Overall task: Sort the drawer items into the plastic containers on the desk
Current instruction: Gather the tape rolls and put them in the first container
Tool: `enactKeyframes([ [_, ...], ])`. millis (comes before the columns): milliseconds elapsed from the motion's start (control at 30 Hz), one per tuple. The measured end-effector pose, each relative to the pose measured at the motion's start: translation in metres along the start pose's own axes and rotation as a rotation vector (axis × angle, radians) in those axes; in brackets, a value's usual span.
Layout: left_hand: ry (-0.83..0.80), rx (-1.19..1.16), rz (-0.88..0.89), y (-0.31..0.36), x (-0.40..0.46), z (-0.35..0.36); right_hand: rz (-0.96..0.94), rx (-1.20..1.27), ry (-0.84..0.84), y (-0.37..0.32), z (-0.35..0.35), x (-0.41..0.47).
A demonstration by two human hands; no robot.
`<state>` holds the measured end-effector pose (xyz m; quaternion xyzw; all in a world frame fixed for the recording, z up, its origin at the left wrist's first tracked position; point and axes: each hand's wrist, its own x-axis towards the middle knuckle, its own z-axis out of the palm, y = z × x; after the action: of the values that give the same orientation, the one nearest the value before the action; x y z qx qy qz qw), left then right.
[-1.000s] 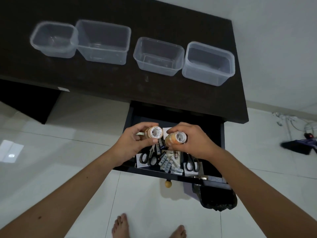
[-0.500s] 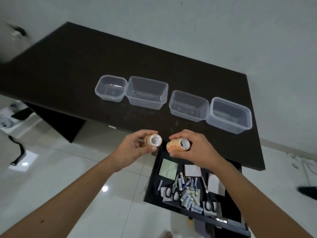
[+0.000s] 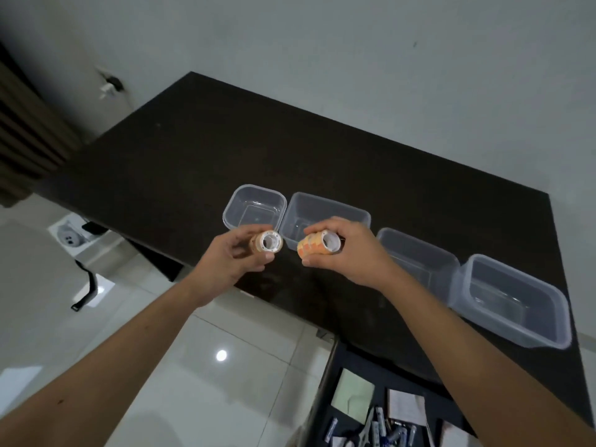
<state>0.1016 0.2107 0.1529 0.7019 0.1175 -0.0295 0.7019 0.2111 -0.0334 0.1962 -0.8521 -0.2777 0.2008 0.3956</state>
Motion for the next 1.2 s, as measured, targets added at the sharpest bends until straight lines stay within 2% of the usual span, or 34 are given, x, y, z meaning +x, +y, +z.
enactKeyframes([
  [367,0.093,0.208,0.1,0.015,0.064,-0.077,-0.069,-0.079,-0.044,-0.025,0.022,0.123],
  [567,0.022,0.272,0.136,0.013,0.089,-0.085,-0.066,-0.148,-0.06,-0.023,0.043,0.162],
  [667,-0.001,0.346,0.152,0.009,0.094,-0.088,-0.074,-0.22,-0.085,-0.021,0.049,0.171],
  [800,-0.007,0.312,0.12,0.008,0.096,-0.094,-0.082,-0.217,-0.101,-0.022,0.051,0.172],
  [1200,0.028,0.331,0.137,0.012,0.092,-0.093,-0.055,-0.12,0.004,-0.022,0.032,0.133],
])
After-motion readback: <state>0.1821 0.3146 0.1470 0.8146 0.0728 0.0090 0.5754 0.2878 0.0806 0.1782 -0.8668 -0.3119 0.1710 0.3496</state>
